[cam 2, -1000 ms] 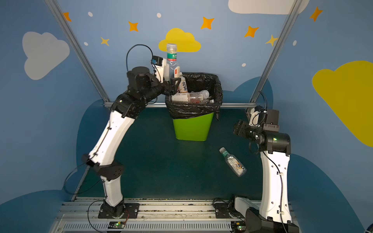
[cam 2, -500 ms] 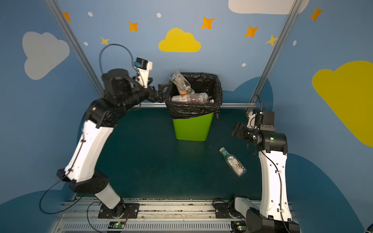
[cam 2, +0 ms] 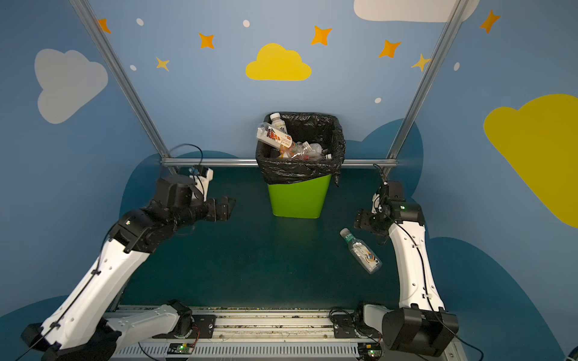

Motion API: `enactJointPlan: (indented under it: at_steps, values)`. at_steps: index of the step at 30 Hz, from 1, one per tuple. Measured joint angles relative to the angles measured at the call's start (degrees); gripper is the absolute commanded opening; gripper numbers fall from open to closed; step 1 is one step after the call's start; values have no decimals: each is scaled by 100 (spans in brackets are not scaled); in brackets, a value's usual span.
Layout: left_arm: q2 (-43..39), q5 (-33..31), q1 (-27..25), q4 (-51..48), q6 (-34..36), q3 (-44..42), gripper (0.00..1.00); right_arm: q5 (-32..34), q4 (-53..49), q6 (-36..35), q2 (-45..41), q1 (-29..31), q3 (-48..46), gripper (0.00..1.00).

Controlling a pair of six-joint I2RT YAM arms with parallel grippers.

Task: Throw the plastic bottles in the bin
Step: 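Open the left gripper over the bin while the right gripper descends on the crane-label bottle, then close the right gripper on the crane-label bottle while the left gripper withdraws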

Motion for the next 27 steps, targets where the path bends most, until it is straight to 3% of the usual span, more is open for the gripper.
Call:
enactJointPlan:
  at_steps: [4,7,20,27]
  values:
    - [-767,404,52,142,-949,-1480,100,96,4,-210,7,11,-184,85]
    - [-1088,590,57,313,-1460,-2022,100,114,13,-402,68,28,-260,86]
    - [-1488,752,380,461,-1908,-2251,100,127,52,-1088,942,271,-400,89]
    - [-1558,787,551,457,-1926,-2310,100,629,-39,-1147,1832,400,-317,92]
